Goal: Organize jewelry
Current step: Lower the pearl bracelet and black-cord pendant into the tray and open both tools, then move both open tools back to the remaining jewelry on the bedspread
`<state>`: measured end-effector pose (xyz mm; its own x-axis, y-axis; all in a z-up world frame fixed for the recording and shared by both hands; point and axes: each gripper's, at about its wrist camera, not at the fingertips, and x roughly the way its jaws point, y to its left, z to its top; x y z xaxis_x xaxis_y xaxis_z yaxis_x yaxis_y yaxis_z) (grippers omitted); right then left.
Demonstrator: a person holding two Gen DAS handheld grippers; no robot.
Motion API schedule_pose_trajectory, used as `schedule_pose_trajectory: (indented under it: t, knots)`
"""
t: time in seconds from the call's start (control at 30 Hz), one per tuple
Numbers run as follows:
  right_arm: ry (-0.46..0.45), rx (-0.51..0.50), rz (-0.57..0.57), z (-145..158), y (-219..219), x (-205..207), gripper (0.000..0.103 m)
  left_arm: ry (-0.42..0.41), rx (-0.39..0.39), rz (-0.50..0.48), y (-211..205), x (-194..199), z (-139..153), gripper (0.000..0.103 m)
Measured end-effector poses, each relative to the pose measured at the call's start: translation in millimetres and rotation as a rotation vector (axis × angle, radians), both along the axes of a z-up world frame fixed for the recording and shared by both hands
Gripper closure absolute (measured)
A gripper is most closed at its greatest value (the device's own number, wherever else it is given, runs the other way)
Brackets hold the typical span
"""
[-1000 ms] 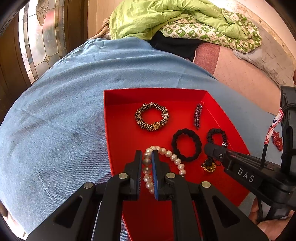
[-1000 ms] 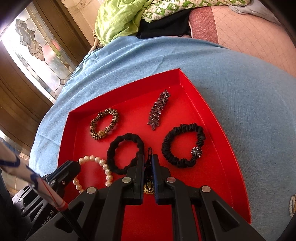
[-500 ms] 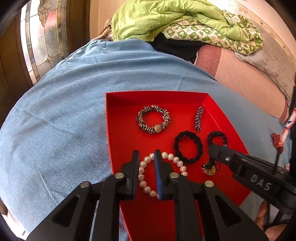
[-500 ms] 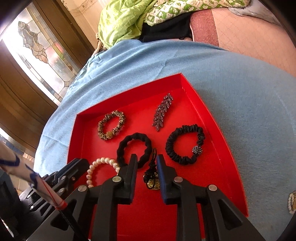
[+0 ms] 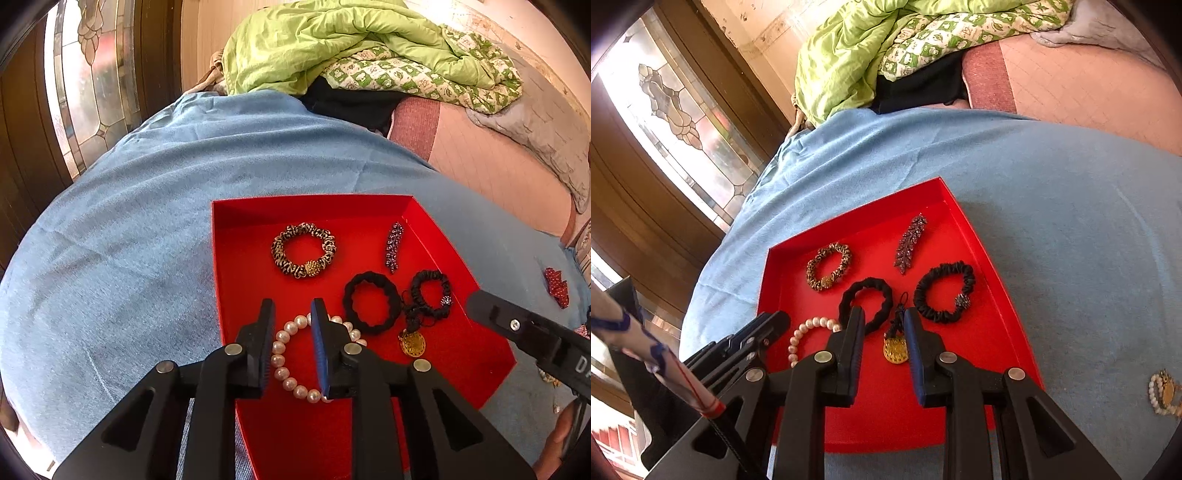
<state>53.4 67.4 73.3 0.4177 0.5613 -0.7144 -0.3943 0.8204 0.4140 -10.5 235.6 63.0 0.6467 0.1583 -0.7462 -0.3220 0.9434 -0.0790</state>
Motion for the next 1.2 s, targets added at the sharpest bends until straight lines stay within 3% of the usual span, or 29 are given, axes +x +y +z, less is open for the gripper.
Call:
schedule_pose_trajectory:
  t: [0.2, 0.5, 0.6, 0.73, 0.93, 1.1, 1.2]
  knots:
    - [0.014, 0.011, 0.004, -3, -13, -8, 0.079, -0.016, 0.019, 0.019, -2, -1, 3, 0.069]
    - [0.019, 0.044, 0.001, -4, -53, -28, 0.079, -0.102, 0.048, 0.022, -19, -8, 18, 0.068]
    - [0.017, 0.040, -0.011, -3, -79, -35, 0.079, -0.161, 0.077, -0.026, -40, -13, 29, 0.068]
    - [0.011, 0.039, -0.054, -3, -127, -45, 0.079, -0.168, 0.089, -0.141, -78, -13, 32, 0.068]
    - [0.024, 0.056, -0.267, -15, -234, -52, 0.079, -0.137, 0.063, -0.333, -138, -12, 23, 0.068]
    - [0.118, 0.102, -0.410, -37, -305, -48, 0.079, -0.126, 0.103, -0.423, -180, -14, 16, 0.068]
    - [0.187, 0.155, -0.423, -52, -319, -43, 0.079, -0.114, 0.103, -0.459, -197, -11, 12, 0.068]
